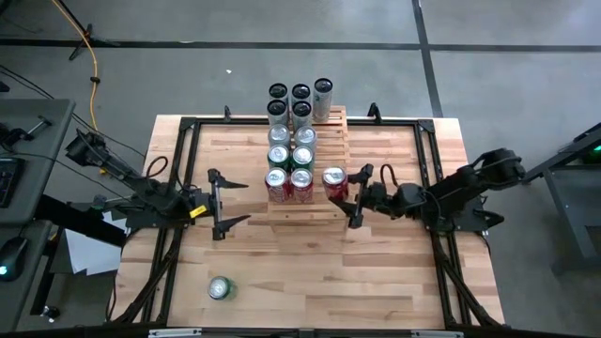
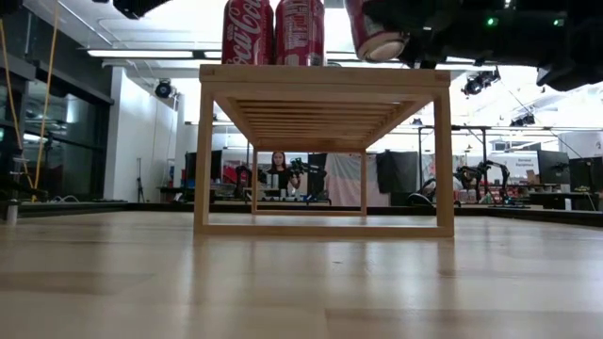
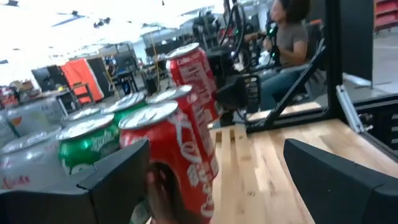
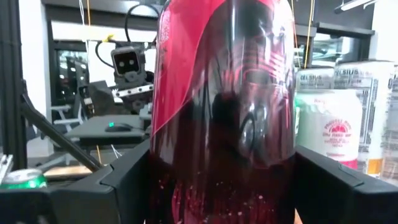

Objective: Place canned beverage on shelf
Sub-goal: Put the red soda can aligned with the other red soda cans on the shelf

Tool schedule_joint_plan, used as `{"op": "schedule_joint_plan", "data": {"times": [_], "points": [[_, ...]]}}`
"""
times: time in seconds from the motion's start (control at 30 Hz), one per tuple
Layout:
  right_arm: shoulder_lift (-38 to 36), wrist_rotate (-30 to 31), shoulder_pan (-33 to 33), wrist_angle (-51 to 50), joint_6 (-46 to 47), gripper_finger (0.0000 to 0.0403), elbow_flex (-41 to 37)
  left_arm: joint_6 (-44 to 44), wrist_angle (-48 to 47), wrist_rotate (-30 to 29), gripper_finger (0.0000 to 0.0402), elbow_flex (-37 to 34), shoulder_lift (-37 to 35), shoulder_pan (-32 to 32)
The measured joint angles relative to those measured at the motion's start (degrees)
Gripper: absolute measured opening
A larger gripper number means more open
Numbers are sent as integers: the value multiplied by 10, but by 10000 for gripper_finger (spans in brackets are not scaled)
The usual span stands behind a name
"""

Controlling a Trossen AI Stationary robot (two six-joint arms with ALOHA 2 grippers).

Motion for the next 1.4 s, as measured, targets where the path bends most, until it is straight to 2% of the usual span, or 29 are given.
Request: {"op": "schedule_joint_plan", "data": {"times": [0.37,0.57,0.9,1.07,1.3,1.4], "points": [[4,-3,-4,-21,3,287,0,-50,-40,61,362,0,5,66],[4,-1,-18,-61,36,287,0,-57,-39,63,362,0,5,74],[4,0,-26,-61,46,287,0,-57,-39,63,362,0,5,74],[32,0,-34,-59,72,287,0,-57,-38,62,362,0,5,74],[58,-4,-41,14,58,287,1,-61,-37,62,362,0,5,74],[58,-6,-41,6,61,287,1,-62,-42,62,362,0,5,74]]}}
